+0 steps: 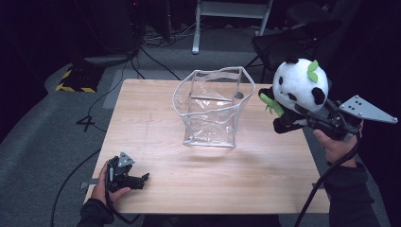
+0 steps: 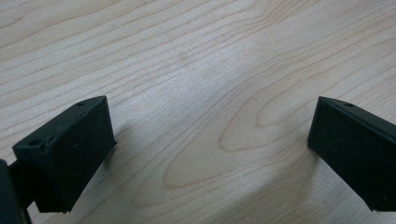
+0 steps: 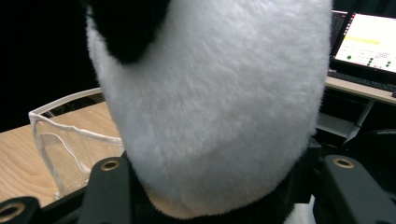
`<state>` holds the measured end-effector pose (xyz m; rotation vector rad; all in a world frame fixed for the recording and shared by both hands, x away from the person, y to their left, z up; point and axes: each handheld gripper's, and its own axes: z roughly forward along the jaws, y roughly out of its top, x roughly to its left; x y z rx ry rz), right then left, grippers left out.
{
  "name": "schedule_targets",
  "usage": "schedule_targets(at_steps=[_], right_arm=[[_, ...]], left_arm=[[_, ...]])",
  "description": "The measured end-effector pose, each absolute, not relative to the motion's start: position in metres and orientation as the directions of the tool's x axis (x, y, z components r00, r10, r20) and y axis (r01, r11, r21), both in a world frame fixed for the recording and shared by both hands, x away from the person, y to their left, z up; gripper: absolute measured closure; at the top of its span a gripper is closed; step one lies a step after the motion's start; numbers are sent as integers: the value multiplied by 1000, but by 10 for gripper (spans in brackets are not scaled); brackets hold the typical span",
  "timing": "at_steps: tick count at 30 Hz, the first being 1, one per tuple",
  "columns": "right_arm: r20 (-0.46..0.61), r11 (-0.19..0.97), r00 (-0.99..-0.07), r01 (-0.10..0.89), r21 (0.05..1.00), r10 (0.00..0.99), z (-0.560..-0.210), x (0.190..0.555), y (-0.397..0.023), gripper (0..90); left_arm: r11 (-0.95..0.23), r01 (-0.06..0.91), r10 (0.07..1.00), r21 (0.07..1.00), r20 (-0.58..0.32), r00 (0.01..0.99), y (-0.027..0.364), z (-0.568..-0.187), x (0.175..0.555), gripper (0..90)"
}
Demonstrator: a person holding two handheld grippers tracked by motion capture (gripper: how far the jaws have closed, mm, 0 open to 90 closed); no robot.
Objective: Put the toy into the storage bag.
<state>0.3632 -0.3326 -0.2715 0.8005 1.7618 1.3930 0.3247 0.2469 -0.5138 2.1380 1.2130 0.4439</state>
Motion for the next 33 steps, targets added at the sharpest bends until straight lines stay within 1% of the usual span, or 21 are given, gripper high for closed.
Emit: schedule_targets(at_steps=[25,33], right_arm=[[-187,200,-567,-39,979,802,-233,370,-302,440],[-200,208,-587,-54,977,785,-223,374,-283,439]], left_arm=[[-376,641,855,669,-17,519,247,-514,325,5],[-376,642,855,669,-18,519,247,-514,325,5]])
